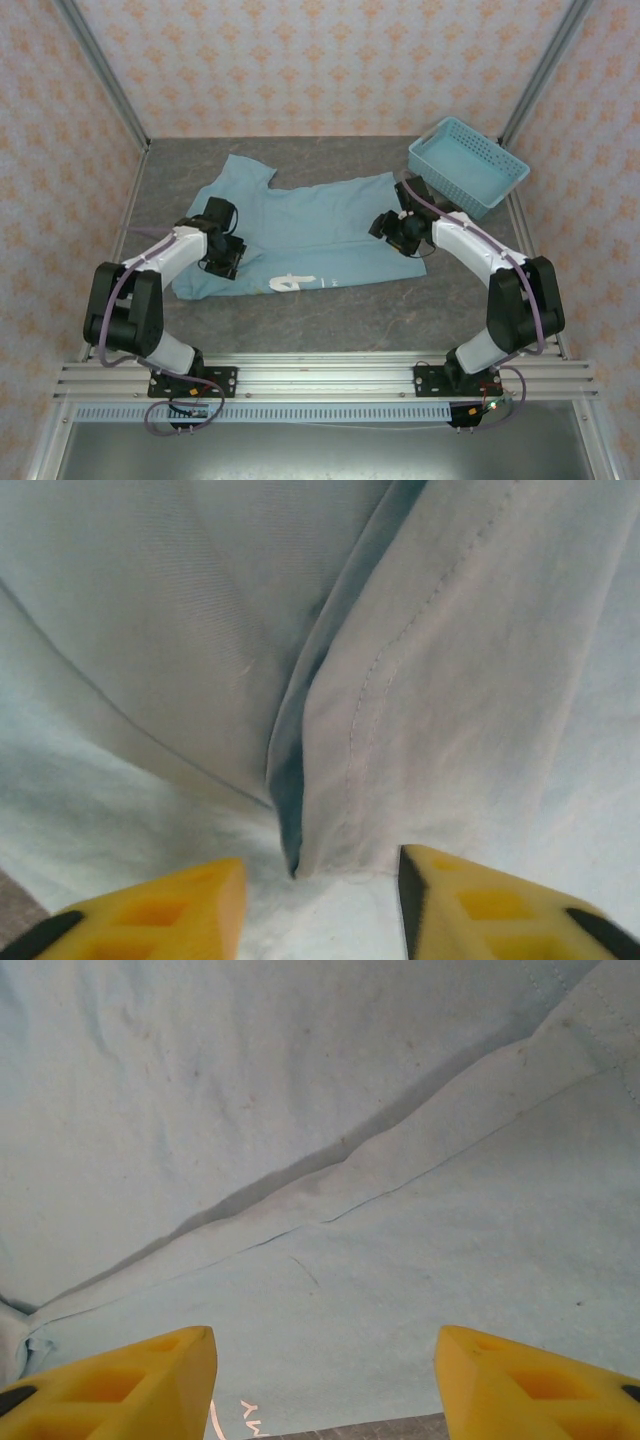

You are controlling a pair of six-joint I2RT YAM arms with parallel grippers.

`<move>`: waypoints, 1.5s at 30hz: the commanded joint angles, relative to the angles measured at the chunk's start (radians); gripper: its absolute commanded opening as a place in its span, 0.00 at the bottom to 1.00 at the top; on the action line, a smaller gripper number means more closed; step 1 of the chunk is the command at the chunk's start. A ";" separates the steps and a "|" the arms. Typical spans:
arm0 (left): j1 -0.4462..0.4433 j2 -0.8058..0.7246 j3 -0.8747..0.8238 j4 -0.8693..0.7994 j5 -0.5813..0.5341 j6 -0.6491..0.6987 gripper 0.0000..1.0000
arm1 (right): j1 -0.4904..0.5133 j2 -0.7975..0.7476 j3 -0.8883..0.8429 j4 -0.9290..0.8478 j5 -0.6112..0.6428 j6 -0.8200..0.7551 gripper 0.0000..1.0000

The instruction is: Fold and stack the t-shirts

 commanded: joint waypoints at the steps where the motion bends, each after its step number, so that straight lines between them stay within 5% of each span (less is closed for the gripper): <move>1: -0.004 0.030 0.043 0.007 -0.069 -0.011 0.23 | 0.005 -0.039 -0.018 0.013 -0.007 -0.005 0.59; 4: -0.007 0.040 0.102 -0.009 -0.102 0.032 0.00 | 0.005 -0.050 -0.015 0.015 0.000 -0.002 0.59; 11: -0.056 0.161 0.367 -0.187 -0.168 0.222 0.00 | -0.009 -0.041 0.014 -0.004 0.021 -0.001 0.58; 24: -0.185 0.638 1.009 -0.590 -0.292 0.672 0.00 | -0.033 -0.031 0.011 -0.019 0.011 0.009 0.56; 31: -0.245 0.787 1.193 -0.754 -0.394 0.805 0.00 | -0.043 -0.027 -0.001 -0.023 0.000 0.010 0.56; 32: -0.246 0.782 1.193 -0.756 -0.415 0.809 0.09 | -0.044 -0.028 -0.002 -0.022 -0.003 0.009 0.56; 35: -0.246 0.721 1.177 -0.735 -0.482 0.802 0.62 | -0.046 -0.023 -0.004 -0.023 -0.006 0.008 0.56; 38: -0.231 0.612 1.101 -0.659 -0.506 0.797 0.65 | -0.047 -0.015 -0.009 -0.018 -0.009 0.010 0.57; 45: -0.015 0.333 0.629 -0.266 -0.096 0.682 0.63 | -0.046 0.003 -0.009 0.018 -0.040 0.021 0.57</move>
